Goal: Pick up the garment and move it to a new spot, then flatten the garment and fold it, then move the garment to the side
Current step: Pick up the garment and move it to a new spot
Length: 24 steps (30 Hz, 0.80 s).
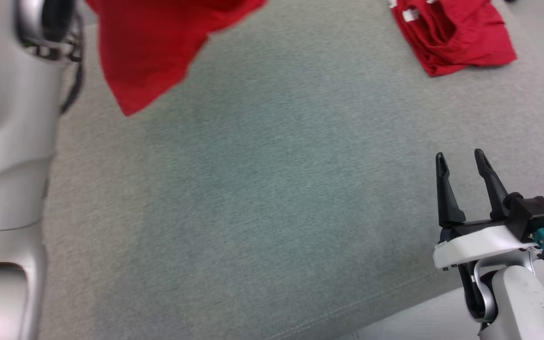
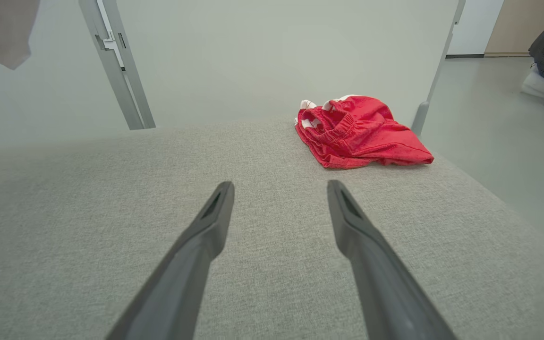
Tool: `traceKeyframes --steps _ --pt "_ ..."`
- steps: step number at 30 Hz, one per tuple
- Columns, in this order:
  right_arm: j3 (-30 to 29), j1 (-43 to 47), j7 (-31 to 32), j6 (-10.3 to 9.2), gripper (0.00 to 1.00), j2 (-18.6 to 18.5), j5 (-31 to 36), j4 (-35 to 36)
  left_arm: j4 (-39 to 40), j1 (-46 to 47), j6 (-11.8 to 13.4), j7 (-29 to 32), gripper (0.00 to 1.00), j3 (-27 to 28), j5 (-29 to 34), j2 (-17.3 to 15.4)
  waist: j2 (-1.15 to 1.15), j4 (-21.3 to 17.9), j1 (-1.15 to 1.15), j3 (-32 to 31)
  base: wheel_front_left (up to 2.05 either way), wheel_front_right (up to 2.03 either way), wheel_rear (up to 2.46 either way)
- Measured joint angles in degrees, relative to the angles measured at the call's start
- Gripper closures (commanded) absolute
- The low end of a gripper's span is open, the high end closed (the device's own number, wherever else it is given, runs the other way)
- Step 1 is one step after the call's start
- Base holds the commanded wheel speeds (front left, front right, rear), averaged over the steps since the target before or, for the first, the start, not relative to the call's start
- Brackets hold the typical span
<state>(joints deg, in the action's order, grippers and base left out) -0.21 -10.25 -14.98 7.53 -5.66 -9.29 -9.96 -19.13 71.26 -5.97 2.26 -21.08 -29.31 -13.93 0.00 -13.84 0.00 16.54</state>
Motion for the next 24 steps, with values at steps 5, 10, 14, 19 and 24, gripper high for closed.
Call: traceKeyframes --steps 5,10,14,19,24 --pt "0.51 -0.01 0.00 0.00 0.00 0.88 -0.18 0.69 -1.87 -1.13 0.36 -1.77 1.00 -3.15 -0.05 4.41 0.00 -3.68 0.00 -0.28 0.00 0.00 0.00" --pt "-0.11 0.63 -0.01 0.00 0.00 1.31 -0.11 1.14 -3.97 -8.17 0.98 -4.21 1.00 -4.72 0.08 5.47 0.00 -5.07 0.00 0.04 0.00 0.00 0.00" --pt "0.04 0.75 -0.01 0.00 0.00 1.44 -0.01 0.99 -5.86 -16.88 1.96 -6.17 1.00 -4.93 -1.10 5.02 0.00 -3.99 0.00 0.18 0.00 0.00 0.00" --pt "1.10 0.82 -0.01 0.00 0.00 1.75 -0.01 0.44 -8.95 -28.17 2.79 -8.90 1.00 -5.79 -1.58 3.27 0.00 -2.40 0.00 -0.16 0.00 0.00 0.00" --pt "1.45 1.74 -0.01 0.00 0.00 1.87 -0.02 -0.22 -10.35 -35.82 2.94 -10.98 0.76 -7.49 -1.70 3.32 0.00 -1.02 0.00 -1.14 0.00 0.00 0.00"
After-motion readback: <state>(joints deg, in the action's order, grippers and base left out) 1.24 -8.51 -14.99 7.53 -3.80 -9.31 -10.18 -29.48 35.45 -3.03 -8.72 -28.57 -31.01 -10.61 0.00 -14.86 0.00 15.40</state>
